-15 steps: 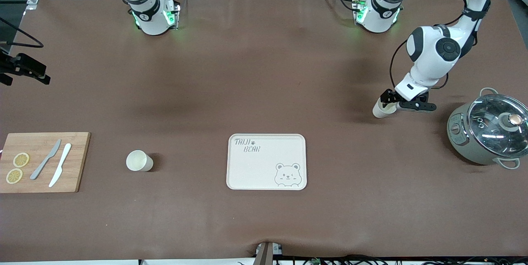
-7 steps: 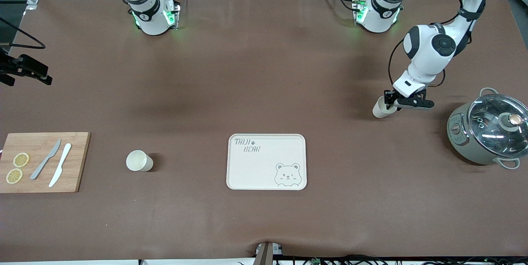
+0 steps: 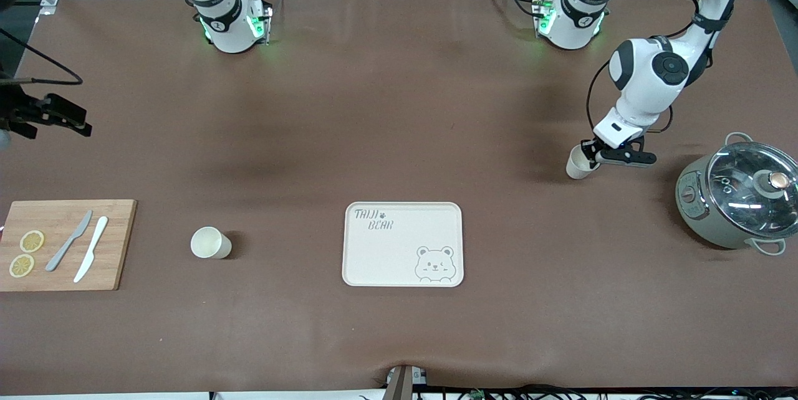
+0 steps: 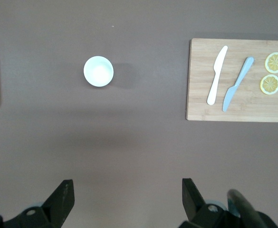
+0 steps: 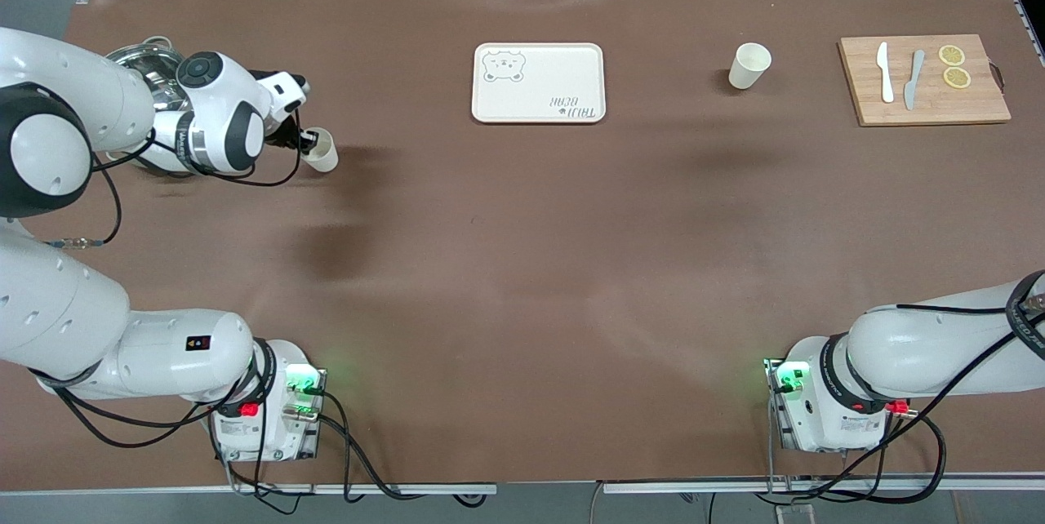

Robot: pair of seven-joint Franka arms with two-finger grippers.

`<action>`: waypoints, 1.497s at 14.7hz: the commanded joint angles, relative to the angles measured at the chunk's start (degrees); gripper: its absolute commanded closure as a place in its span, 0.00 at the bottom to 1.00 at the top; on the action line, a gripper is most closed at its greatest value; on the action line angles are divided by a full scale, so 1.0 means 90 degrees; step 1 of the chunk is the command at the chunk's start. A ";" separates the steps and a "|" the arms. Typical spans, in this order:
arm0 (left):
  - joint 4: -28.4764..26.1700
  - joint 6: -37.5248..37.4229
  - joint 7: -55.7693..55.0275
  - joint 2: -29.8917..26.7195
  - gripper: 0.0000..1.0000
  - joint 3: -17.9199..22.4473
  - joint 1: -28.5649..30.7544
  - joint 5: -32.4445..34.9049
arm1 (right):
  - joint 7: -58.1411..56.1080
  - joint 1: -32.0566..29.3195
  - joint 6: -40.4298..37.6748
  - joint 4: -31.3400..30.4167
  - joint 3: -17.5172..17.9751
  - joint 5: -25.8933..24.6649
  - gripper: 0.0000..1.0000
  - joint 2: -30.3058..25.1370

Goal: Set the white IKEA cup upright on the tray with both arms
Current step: 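Close the left gripper on the white cup and lift it, then carry the cup onto the tray while the right gripper reaches the other cup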

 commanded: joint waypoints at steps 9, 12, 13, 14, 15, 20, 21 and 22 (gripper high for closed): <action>0.3427 -0.2682 -0.2691 0.1012 1.00 -0.1185 -0.0512 0.0054 | -0.0007 0.0041 0.1608 -0.0210 -0.0005 0.0561 0.00 0.1470; 0.4532 -0.3924 -0.3453 0.1325 1.00 -0.1175 -0.1021 0.0113 | -0.0017 0.0109 0.2136 -0.0210 -0.0005 0.0561 0.00 0.1890; 0.4786 -0.4121 -0.3678 0.1422 1.00 -0.1175 -0.1158 0.0113 | -0.0017 0.0157 0.2263 -0.0200 -0.0005 0.0561 0.00 0.1988; 0.4973 -0.4229 -0.3893 0.1501 1.00 -0.1175 -0.1275 0.0113 | -0.0017 0.0168 0.2390 -0.0200 -0.0005 0.0561 0.00 0.2076; 0.5129 -0.4259 -0.4108 0.1598 1.00 -0.1175 -0.1402 0.0123 | -0.0017 0.0168 0.2507 -0.0200 -0.0005 0.0561 0.00 0.2174; 0.6300 -0.4259 -0.5454 0.2632 1.00 -0.1117 -0.2252 0.0414 | -0.0027 0.0246 0.3014 -0.0190 -0.0005 0.0571 0.00 0.2555; 0.6506 -0.4259 -0.5738 0.2808 1.00 -0.1117 -0.2321 0.0599 | -0.0037 0.0246 0.3181 -0.0190 -0.0005 0.0571 0.00 0.2691; 0.6624 -0.4259 -0.5953 0.2974 1.00 -0.1126 -0.2447 0.0766 | -0.0037 0.0227 0.3318 -0.0161 -0.0005 0.0571 0.00 0.2828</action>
